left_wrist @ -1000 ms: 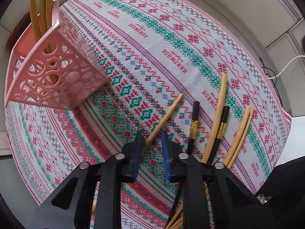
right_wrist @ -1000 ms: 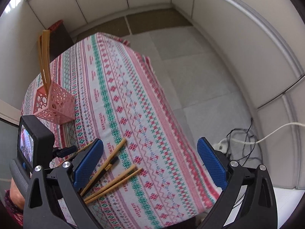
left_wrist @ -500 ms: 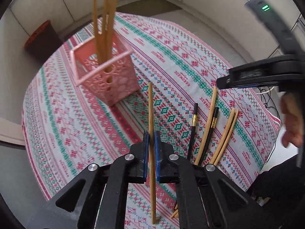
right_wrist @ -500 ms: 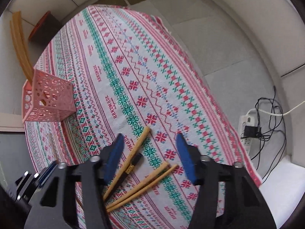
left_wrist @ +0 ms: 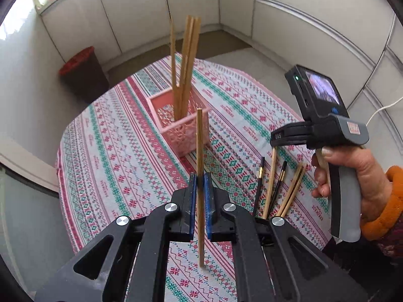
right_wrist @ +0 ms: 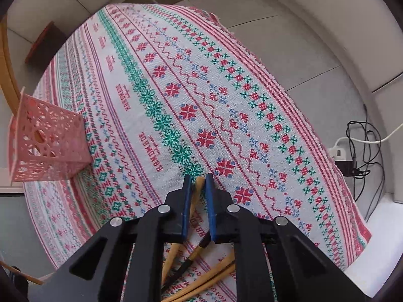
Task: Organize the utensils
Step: 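Lower both held chopsticks into the pink basket and open both grippers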
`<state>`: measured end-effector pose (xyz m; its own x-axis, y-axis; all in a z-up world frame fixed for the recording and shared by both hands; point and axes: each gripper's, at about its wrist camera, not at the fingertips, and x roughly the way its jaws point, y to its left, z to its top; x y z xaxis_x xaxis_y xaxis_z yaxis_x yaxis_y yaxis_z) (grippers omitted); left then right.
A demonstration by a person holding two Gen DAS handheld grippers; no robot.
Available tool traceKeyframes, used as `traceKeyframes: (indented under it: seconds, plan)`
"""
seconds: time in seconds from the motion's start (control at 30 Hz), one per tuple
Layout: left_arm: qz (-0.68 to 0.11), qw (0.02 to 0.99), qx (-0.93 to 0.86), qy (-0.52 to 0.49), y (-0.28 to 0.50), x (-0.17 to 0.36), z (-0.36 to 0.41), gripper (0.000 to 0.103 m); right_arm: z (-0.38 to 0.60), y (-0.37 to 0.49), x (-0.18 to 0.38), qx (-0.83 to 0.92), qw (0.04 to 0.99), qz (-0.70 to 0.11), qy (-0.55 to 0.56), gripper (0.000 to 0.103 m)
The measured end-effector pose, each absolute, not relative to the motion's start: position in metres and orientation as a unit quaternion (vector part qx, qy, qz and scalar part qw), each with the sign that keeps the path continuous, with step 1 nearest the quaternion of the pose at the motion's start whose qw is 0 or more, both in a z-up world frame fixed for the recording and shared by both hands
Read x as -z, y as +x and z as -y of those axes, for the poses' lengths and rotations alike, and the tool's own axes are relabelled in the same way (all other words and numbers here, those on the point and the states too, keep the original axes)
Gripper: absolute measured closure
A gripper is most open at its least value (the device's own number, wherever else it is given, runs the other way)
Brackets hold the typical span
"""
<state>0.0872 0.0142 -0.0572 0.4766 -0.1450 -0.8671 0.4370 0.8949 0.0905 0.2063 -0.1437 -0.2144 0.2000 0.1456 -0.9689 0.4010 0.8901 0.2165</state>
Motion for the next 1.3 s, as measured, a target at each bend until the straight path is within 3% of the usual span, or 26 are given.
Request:
traceKeyframes:
  seconds: [0.53,0.83,1.07,1.3]
  plan:
    - [-0.355,0.922,0.143,0.056,0.058,-0.044,-0.066,0.098,0.167,0.116,-0.005,-0.016,0.89,-0.43,0.149,0.095]
    - [-0.286,0.949,0.127,-0.03,0.073,-0.093,-0.077,0.098,0.191,0.103,-0.107,-0.061,0.923,-0.31,0.221,0.095]
    - [-0.262,0.956,0.109,-0.071,0.108,-0.103,-0.058,0.098,0.199,0.133,-0.14,-0.068,0.926,-0.259,0.266,0.095]
    - [-0.324,0.94,0.083,-0.059,0.163,-0.049,-0.035,0.097,0.183,0.171,-0.126,-0.073,0.927,-0.264,0.255,0.095]
